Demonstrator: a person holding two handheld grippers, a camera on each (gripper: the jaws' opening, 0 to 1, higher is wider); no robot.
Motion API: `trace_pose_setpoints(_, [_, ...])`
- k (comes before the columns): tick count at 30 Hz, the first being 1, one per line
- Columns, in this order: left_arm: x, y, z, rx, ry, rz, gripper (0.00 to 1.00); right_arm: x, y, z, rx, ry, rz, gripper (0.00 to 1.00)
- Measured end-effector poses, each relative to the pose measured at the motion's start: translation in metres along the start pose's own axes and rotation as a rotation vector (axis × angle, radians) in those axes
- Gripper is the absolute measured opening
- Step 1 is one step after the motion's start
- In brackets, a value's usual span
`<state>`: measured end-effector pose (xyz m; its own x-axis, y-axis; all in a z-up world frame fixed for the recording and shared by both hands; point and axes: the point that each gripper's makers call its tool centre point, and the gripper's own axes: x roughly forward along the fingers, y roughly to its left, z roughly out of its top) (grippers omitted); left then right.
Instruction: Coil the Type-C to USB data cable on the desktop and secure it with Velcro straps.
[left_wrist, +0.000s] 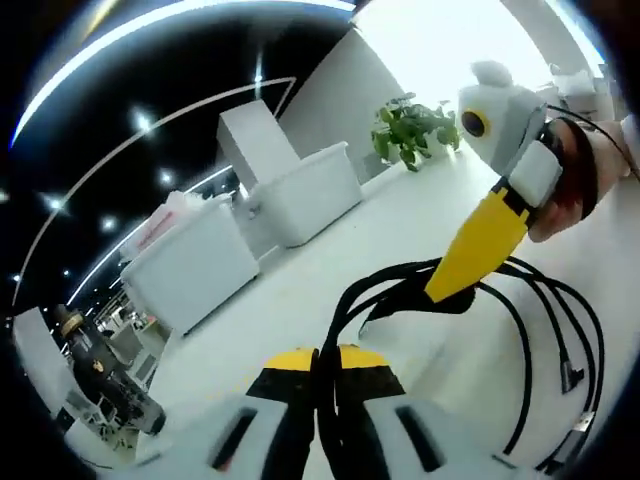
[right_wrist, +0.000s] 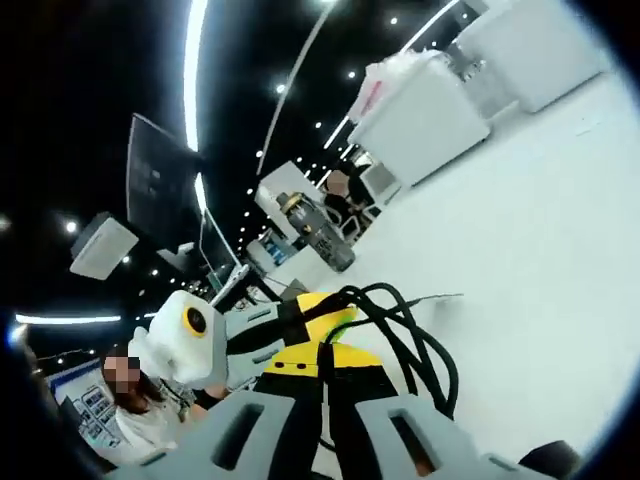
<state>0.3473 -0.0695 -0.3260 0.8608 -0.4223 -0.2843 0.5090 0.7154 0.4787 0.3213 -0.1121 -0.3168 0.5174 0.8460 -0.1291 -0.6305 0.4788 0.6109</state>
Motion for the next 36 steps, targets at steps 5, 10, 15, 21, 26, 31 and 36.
trace_pose_setpoints(5, [0.02, -0.036, 0.015, -0.008, 0.006, -0.063, 0.07, -0.035, -0.019, 0.003, -0.057, -0.05, -0.051, 0.01])
trace_pose_setpoints(10, [0.026, -0.048, 0.012, 0.022, 0.014, -0.049, 0.07, -0.041, -0.026, -0.008, 0.073, -0.051, -0.023, 0.01])
trace_pose_setpoints(15, [0.011, -0.047, 0.002, 0.062, 0.004, -0.027, 0.07, -0.039, -0.022, -0.02, 0.138, -0.043, -0.021, 0.01])
trace_pose_setpoints(21, [0.006, -0.038, -0.002, 0.056, -0.015, -0.022, 0.07, -0.031, -0.022, -0.026, 0.148, -0.021, -0.018, 0.01])
trace_pose_setpoints(26, [0.009, -0.037, -0.011, 0.05, -0.01, -0.036, 0.07, -0.031, -0.024, -0.023, 0.154, -0.022, -0.015, 0.01])
trace_pose_setpoints(31, [0.008, -0.036, -0.014, 0.055, -0.002, -0.033, 0.07, -0.032, -0.025, -0.022, 0.177, -0.023, -0.005, 0.01])
trace_pose_setpoints(36, [0.009, -0.038, -0.015, 0.076, 0.006, -0.024, 0.07, -0.037, -0.023, -0.019, 0.216, -0.032, 0.013, 0.01])
